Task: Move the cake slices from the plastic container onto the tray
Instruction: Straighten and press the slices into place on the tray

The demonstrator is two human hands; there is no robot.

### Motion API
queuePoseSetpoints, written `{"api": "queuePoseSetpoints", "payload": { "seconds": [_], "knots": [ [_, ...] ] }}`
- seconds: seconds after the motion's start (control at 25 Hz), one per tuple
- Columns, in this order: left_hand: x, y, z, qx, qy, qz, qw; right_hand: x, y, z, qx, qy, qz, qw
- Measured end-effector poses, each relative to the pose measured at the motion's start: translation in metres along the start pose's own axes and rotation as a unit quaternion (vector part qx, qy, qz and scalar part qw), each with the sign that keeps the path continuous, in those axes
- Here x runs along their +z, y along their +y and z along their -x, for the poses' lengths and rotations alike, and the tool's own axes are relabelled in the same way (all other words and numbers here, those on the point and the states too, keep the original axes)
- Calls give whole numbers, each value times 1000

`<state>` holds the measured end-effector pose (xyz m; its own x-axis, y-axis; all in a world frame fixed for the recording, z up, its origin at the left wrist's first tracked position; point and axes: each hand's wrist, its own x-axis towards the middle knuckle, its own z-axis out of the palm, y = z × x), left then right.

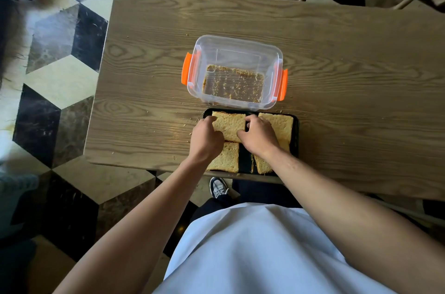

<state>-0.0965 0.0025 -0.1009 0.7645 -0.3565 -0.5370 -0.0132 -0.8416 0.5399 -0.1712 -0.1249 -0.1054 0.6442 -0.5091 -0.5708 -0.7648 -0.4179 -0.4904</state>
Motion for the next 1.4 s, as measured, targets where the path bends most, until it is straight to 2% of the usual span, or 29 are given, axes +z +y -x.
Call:
{"api": "queuePoseSetpoints", "payload": {
  "seconds": [0.16, 0.28, 0.36, 0.76, 1.12, 1.4],
  "knots": [
    [7, -2, 9, 59, -17, -63, 996, 9, -1, -6, 33, -8, -1, 999],
    [14, -4, 16, 126, -51, -128, 982, 10, -2, -10, 45, -4, -34, 998],
    [16, -6, 16, 142, -68, -152, 976, 9, -3, -12, 41, -8, -47, 998],
    [13, -7, 13, 146, -55, -185, 970, 16, -12, -19, 23, -11, -63, 998],
    [9, -11, 14, 131, -44, -138, 981, 10, -9, -14, 28, -22, -111, 993],
    [1, -46, 38, 123, 19, -173, 977, 10, 4, 7, 66, -17, -126, 990]
  ]
}}
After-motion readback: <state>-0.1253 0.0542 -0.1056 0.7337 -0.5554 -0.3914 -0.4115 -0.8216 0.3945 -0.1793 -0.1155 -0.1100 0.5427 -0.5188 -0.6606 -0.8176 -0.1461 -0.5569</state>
